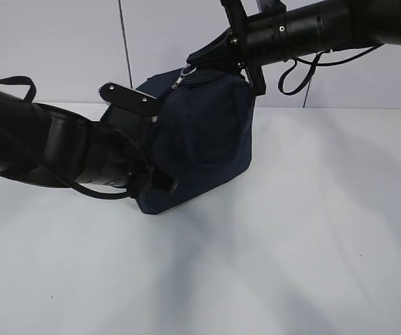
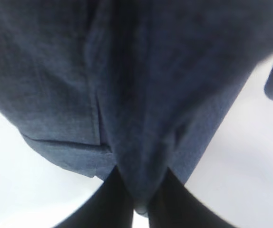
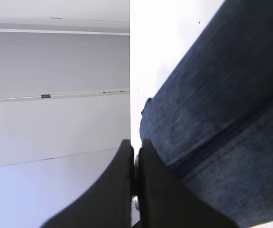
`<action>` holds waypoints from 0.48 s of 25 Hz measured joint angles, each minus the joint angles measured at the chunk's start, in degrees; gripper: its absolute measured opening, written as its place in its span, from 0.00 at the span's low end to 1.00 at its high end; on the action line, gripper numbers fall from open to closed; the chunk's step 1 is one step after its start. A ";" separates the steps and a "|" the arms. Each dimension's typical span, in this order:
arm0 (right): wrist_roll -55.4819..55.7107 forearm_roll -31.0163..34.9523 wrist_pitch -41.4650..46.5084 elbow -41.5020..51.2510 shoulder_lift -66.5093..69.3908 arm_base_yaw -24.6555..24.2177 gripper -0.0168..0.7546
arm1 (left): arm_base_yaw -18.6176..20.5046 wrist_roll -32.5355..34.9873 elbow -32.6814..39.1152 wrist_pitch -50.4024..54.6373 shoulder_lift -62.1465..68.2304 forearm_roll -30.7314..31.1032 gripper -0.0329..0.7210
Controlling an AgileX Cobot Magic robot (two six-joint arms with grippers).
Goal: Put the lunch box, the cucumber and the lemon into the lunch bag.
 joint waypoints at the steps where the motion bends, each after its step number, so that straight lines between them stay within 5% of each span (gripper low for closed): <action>1: -0.25 0.12 -0.05 0.00 0.00 0.00 0.05 | 0.00 0.00 0.38 -0.11 -0.29 -0.01 0.06; 12: -3.18 0.70 -3.32 0.00 0.00 -2.18 0.05 | -0.04 -0.10 1.36 -1.13 -0.80 0.23 0.06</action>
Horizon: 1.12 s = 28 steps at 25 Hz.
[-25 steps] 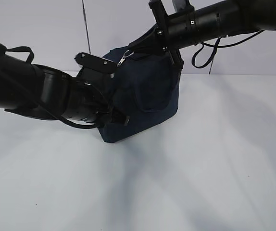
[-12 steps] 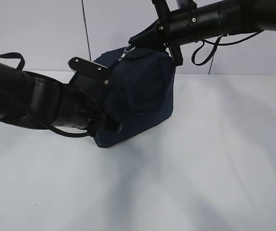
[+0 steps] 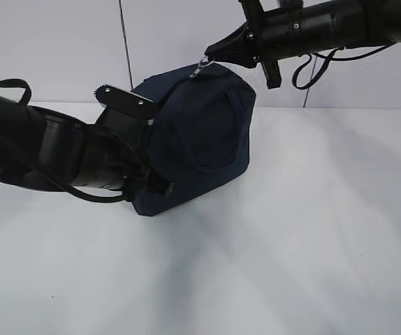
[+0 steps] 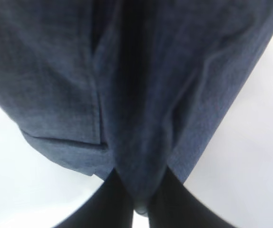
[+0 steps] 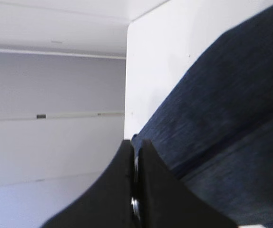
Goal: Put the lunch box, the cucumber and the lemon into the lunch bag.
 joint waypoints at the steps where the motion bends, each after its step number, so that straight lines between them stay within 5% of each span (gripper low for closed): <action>1: -0.01 -0.15 -0.33 0.00 0.00 -0.61 0.05 | 0.00 0.00 0.00 0.00 -0.09 0.10 0.06; 22: -0.56 -0.02 -5.09 -3.86 6.31 -7.89 0.05 | 0.00 0.00 0.49 -1.89 -0.14 -0.11 0.06; 28: -1.10 -7.48 -4.83 -4.73 6.35 -8.71 0.05 | 0.00 0.00 0.49 -1.89 -0.14 -0.11 0.06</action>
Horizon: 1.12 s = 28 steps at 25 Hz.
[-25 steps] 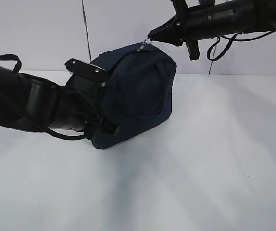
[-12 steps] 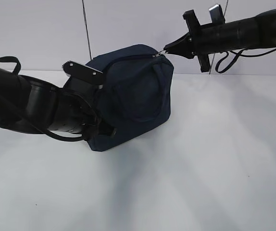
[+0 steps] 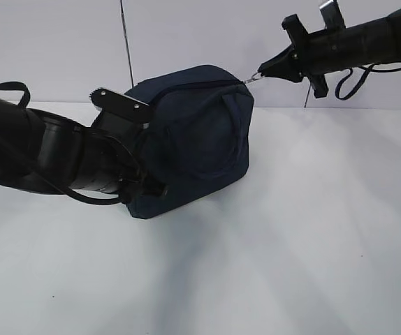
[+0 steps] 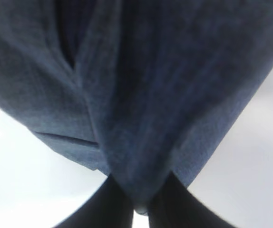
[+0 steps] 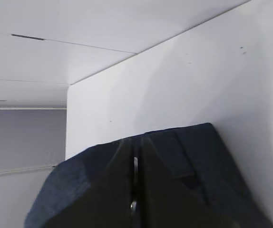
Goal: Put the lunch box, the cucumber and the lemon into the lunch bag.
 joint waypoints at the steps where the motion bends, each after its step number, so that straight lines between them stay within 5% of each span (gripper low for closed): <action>1: -0.04 -0.91 0.11 0.00 0.23 -0.16 0.05 | 0.00 0.00 0.00 -0.09 0.00 0.00 0.06; 28: -9.46 -2.82 4.00 -3.56 9.00 1.37 0.05 | 0.00 0.00 0.21 0.26 0.00 -0.23 0.06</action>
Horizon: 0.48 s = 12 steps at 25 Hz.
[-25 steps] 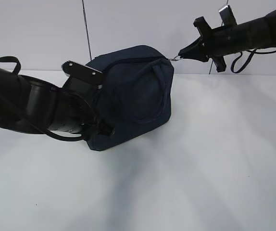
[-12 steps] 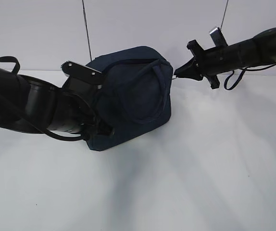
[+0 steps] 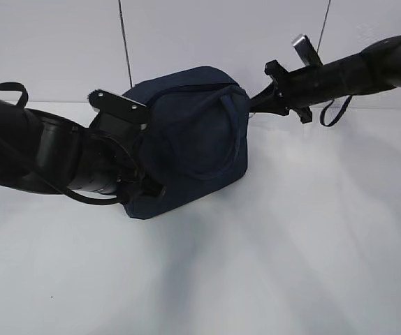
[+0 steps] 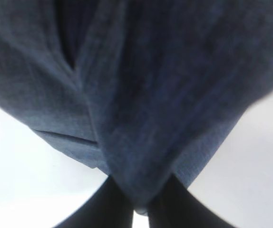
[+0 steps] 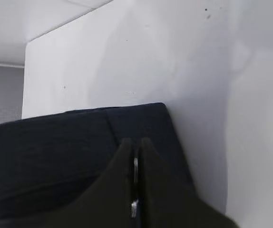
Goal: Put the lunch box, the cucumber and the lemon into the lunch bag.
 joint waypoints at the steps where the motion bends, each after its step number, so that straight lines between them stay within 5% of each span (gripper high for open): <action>1: -1.76 -0.12 1.41 -1.14 0.00 -0.10 0.05 | 0.00 0.00 0.00 0.00 0.00 0.00 0.06; 7: -4.70 -0.90 8.30 -7.73 0.00 -0.10 0.10 | 0.00 0.00 0.11 0.86 -0.89 -0.47 0.07; 12: -4.75 -3.70 12.45 -10.66 0.00 -0.10 0.42 | 0.00 0.00 0.33 2.15 -2.41 -0.73 0.18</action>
